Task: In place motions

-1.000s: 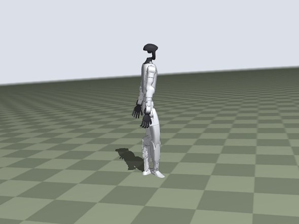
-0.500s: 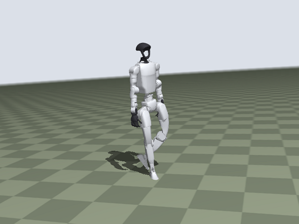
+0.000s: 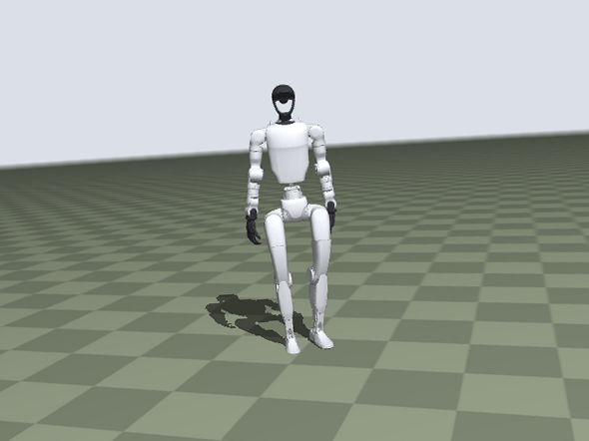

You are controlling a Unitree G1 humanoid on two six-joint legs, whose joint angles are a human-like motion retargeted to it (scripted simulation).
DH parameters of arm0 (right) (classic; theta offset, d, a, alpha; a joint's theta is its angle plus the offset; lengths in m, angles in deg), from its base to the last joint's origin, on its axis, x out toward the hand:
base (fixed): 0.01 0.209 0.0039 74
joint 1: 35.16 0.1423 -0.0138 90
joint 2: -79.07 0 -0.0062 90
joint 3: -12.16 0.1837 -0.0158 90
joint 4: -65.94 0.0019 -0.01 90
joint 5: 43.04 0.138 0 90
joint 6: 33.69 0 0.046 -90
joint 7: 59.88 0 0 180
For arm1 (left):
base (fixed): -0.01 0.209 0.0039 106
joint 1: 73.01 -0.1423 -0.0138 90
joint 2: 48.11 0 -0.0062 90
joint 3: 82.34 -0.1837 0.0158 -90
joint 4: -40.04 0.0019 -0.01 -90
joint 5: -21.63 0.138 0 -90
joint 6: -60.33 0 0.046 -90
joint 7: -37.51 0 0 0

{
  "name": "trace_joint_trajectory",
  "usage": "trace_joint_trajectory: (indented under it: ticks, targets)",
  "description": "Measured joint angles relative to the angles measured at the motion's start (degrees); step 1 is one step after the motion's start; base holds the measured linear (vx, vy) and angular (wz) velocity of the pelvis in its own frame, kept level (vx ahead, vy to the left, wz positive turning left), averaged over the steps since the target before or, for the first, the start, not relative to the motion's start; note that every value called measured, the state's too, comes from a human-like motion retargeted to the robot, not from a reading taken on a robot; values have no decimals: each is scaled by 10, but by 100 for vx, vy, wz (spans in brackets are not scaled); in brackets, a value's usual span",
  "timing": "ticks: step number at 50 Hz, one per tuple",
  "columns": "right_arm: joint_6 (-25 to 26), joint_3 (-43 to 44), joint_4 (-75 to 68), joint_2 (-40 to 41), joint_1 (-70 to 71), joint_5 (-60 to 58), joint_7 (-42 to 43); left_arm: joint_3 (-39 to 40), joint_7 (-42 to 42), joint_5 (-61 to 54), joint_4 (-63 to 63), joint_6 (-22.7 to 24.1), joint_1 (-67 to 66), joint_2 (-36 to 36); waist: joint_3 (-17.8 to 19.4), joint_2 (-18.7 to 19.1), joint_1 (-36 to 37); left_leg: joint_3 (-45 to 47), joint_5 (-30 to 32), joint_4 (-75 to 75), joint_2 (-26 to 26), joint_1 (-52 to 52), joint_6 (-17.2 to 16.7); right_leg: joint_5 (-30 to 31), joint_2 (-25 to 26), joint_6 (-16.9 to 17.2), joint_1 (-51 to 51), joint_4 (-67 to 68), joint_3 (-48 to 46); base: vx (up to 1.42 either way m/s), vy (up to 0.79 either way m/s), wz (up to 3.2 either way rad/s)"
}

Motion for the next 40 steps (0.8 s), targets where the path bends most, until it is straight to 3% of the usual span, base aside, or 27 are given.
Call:
trace_joint_trajectory:
  ticks: [5, 12, 30, 40]
  targets:
    - [17, 33, -31, 4, -38, -1, 8, -7, 0, 1, -1, 6, -8, 4, -33, 4, 1, 15, -19, -8, -6, 9, -8, 0, -8, 12, 0, -1, -9, 23, 12, -11]
    - [15, 55, -28, 18, -44, 34, 27, 0, -10, 0, 29, -7, -1, 11, -22, 5, 11, 28, -41, -7, -16, 26, -17, 4, -13, 22, 10, 3, 4, 5, 8, -30]
    - [23, -8, 95, 21, 2, -36, -6, -25, -9, 25, 82, -11, -21, -7, -26, 8, 16, 79, -92, -20, -26, 18, -22, 10, -14, 41, -29, 33, 21, -1, 6, -23]
    - [15, -43, 112, 28, 11, -65, -10, -14, -9, 21, 84, -13, -16, 7, -4, -7, 1, 150, -119, -33, -10, 15, -18, -33, -9, 40, -60, 40, -21, -11, -9, -72]
